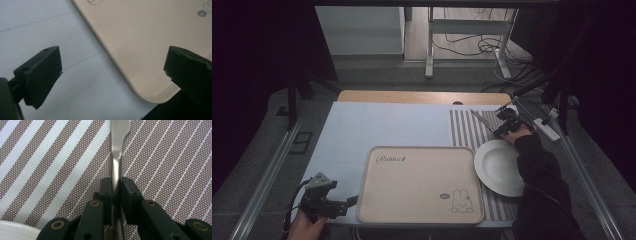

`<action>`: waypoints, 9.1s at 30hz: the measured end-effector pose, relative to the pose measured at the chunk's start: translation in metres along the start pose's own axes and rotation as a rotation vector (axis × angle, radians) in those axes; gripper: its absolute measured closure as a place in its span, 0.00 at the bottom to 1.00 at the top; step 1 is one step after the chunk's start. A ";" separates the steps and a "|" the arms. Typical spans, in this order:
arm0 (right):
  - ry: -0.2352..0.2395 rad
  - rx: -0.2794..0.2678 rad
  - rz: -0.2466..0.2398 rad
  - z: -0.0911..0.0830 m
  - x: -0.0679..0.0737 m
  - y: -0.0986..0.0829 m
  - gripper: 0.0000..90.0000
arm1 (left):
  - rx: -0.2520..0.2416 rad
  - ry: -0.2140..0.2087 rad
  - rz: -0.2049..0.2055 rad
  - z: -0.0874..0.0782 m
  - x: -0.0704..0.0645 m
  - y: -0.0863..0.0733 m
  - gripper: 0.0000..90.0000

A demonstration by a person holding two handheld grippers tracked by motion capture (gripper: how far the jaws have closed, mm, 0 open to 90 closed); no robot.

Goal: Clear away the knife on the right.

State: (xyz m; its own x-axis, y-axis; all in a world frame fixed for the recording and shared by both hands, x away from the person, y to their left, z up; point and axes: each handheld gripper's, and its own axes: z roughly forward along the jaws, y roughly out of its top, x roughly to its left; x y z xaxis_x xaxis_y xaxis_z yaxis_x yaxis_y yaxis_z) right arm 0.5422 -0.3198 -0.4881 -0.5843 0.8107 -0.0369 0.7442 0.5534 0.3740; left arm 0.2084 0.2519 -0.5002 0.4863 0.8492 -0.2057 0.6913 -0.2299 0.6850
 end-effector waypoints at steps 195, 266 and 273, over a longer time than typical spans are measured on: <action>0.202 -0.131 -0.291 -0.033 0.196 -0.094 1.00 | 0.007 -0.031 0.001 0.000 0.001 0.000 0.04; 0.162 -0.378 -0.101 -0.072 0.171 -0.135 0.00 | -0.003 -0.083 0.014 -0.001 0.003 0.000 0.02; 0.144 -0.391 -0.070 -0.077 0.166 -0.147 0.00 | -0.005 -0.083 0.011 -0.001 0.003 -0.001 0.02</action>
State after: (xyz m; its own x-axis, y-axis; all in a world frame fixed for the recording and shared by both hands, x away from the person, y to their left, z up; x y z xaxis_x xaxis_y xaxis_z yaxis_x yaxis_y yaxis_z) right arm 0.3113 -0.2815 -0.4782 -0.6889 0.7234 0.0449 0.5384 0.4694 0.6998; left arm 0.2089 0.2553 -0.5004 0.5365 0.8044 -0.2552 0.6832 -0.2365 0.6908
